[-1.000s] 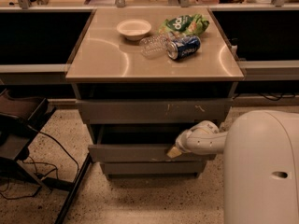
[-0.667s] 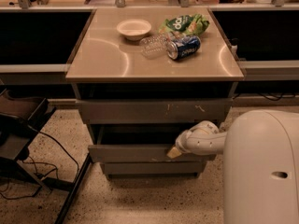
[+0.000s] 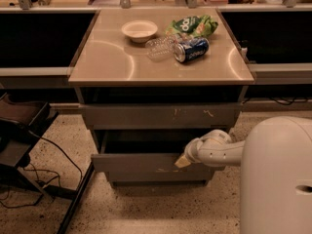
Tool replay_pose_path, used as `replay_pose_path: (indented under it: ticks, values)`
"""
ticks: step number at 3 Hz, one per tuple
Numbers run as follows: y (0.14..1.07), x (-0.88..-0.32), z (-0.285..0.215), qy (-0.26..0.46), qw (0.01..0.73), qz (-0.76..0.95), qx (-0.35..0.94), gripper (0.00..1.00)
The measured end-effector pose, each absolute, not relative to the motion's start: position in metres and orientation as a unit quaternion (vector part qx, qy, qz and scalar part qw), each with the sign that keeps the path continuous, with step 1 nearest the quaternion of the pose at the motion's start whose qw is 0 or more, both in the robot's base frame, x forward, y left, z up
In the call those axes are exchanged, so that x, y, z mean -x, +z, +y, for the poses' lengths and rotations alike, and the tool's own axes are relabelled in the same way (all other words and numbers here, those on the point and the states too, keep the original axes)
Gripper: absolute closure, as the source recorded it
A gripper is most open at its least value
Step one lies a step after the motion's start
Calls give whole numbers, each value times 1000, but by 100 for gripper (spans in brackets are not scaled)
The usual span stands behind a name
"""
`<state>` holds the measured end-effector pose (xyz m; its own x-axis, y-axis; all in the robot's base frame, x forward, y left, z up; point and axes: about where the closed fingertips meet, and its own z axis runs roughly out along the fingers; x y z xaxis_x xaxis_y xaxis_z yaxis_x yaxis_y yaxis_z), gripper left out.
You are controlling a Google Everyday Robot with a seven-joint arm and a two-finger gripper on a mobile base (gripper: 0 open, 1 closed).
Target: Open middle drawer
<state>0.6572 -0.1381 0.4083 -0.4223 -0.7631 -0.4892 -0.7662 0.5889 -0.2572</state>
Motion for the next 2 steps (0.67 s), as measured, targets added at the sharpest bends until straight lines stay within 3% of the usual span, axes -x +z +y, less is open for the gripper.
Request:
replay_pose_path:
  ticks: [2]
  values:
    - [412, -648, -134, 16, 301, 841, 450, 100]
